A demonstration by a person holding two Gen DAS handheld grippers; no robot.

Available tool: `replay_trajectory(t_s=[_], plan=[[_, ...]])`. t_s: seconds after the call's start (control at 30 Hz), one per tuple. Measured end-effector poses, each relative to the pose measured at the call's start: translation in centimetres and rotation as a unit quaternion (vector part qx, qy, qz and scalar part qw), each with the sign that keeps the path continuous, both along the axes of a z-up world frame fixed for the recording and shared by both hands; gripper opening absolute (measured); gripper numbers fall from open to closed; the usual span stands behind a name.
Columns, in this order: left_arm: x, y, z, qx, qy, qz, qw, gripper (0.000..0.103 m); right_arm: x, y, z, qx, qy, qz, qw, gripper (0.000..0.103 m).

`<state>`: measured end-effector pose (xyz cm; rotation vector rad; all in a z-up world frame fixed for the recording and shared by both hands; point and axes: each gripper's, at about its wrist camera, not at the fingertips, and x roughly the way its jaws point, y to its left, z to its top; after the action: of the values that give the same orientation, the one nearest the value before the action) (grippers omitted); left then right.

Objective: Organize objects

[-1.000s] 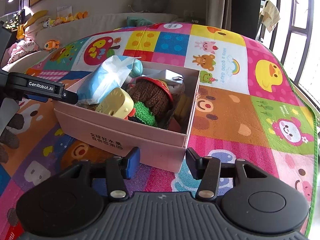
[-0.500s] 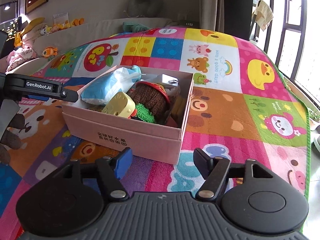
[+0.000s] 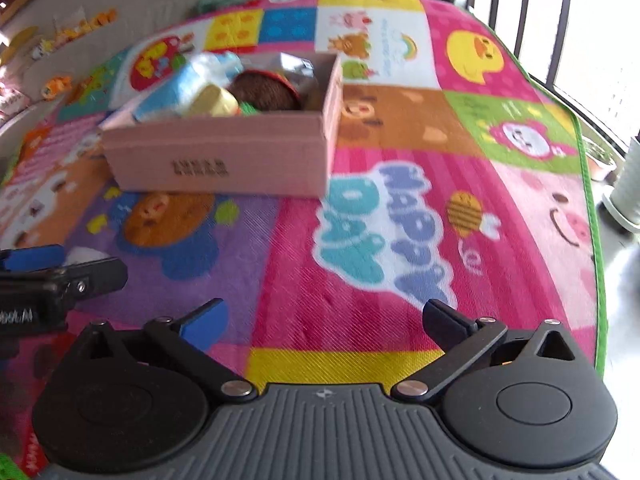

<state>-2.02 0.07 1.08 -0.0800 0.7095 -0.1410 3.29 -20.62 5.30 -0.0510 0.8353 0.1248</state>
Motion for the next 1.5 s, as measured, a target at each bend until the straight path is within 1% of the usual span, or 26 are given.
replay_trajectory(t_s=[0.03,0.13,0.23,0.33,0.5,1.5], plan=[[0.3,-0.3,-0.1,0.012,-0.003,0.001,0.9999,0.100,-0.1,0.0,0.0,-0.002,-0.017,-0.005,1.000,0.103],[1.4,-0.8,-0.5,0.029,-0.009,0.007,0.9995,0.100,0.8,-0.2,-0.3,0.001,-0.025,-0.007,1.000,0.103],[2.1,-1.4,-0.7,0.045,-0.009,0.023,0.9987,0.100,1.7,-0.4,-0.6,0.005,-0.047,0.004,0.999,0.103],[2.4,-2.0,-0.9,0.064,-0.010,0.031,0.9974,0.101,2.1,-0.6,-0.9,0.011,-0.063,-0.009,0.998,0.103],[2.5,-1.8,-1.0,0.058,-0.013,0.038,0.9975,0.101,2.2,-0.4,-1.0,0.007,-0.068,-0.011,0.998,0.103],[2.6,-1.9,-1.0,0.058,-0.014,0.038,0.9975,0.101,2.0,-0.5,-0.9,0.011,-0.069,-0.011,0.998,0.103]])
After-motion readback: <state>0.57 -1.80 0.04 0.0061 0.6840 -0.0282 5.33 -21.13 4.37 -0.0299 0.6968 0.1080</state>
